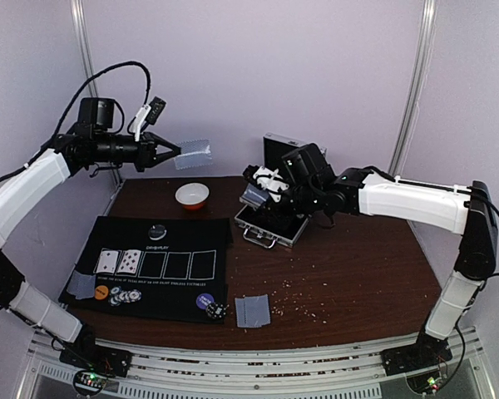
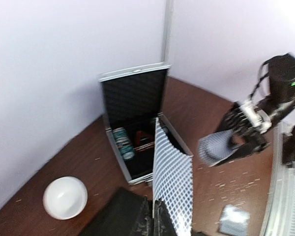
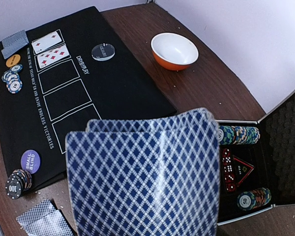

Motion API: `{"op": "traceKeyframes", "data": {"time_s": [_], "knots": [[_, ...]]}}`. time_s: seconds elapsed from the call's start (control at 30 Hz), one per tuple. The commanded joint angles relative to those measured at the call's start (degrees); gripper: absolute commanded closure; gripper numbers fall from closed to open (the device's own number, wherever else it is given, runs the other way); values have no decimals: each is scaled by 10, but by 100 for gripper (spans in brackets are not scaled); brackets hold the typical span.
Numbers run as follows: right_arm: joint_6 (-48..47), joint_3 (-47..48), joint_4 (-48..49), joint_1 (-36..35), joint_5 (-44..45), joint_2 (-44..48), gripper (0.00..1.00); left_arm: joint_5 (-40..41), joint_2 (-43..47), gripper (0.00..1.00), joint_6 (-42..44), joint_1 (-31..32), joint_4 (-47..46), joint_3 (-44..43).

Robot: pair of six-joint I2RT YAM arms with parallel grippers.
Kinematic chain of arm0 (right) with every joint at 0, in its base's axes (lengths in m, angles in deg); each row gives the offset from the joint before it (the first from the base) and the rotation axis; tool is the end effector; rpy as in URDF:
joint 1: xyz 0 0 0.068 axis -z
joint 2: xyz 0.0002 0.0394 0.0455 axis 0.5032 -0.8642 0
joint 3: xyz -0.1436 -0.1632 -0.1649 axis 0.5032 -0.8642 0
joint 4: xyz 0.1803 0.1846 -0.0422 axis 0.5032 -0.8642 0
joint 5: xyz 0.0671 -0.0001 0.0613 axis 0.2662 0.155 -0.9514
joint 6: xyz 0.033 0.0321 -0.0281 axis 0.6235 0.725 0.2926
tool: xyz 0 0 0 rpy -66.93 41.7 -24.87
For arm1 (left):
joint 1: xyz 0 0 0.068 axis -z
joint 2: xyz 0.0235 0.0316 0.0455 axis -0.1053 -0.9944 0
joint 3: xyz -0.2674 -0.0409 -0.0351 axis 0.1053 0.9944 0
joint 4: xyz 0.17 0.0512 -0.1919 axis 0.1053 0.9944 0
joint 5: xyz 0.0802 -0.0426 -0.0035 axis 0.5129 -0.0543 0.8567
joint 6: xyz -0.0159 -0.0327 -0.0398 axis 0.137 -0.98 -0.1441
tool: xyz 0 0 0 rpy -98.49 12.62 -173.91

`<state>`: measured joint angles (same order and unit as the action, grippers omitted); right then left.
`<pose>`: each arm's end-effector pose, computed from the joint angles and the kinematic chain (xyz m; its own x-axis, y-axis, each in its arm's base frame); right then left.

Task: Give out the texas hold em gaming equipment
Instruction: Flop the poker card into the community card area.

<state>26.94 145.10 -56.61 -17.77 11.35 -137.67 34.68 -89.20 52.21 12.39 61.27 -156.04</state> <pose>0.2692 0.3053 0.3078 -0.1539 -0.5094 -0.8467 -0.8641 0.4850 -0.1347 0.2906 -0.1206 0.4059 -0.3382 0.1839 -0.9229 0.8180 0.5423 -0.1916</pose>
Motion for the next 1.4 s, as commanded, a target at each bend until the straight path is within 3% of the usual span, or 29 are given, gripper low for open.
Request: {"op": "traceKeyframes", "data": {"time_s": [0.0, 0.1, 0.27, 0.67, 0.9, 1.1, 1.37], "knots": [[-9, -18, 1, 2, 11, 42, 57, 306, 14, 100, 197, -3, 92, 31], [-19, -25, -4, 3, 9, 51, 57, 415, 26, 100, 321, 18, 52, 125], [-20, -27, -11, 4, 5, 56, 57, 552, 24, 100, 449, 61, -14, 256], [-16, -29, -5, 4, -5, 61, 57, 674, -25, 100, 579, 77, -190, 395], [-14, -41, -1, 4, -5, 70, 57, 569, -33, 100, 603, 114, -93, 453], [-13, -45, -1, 5, -3, 73, 57, 470, -31, 100, 565, 120, -16, 430], [-13, -43, 0, 4, -3, 75, 57, 524, -48, 100, 566, 120, -20, 449]]}}
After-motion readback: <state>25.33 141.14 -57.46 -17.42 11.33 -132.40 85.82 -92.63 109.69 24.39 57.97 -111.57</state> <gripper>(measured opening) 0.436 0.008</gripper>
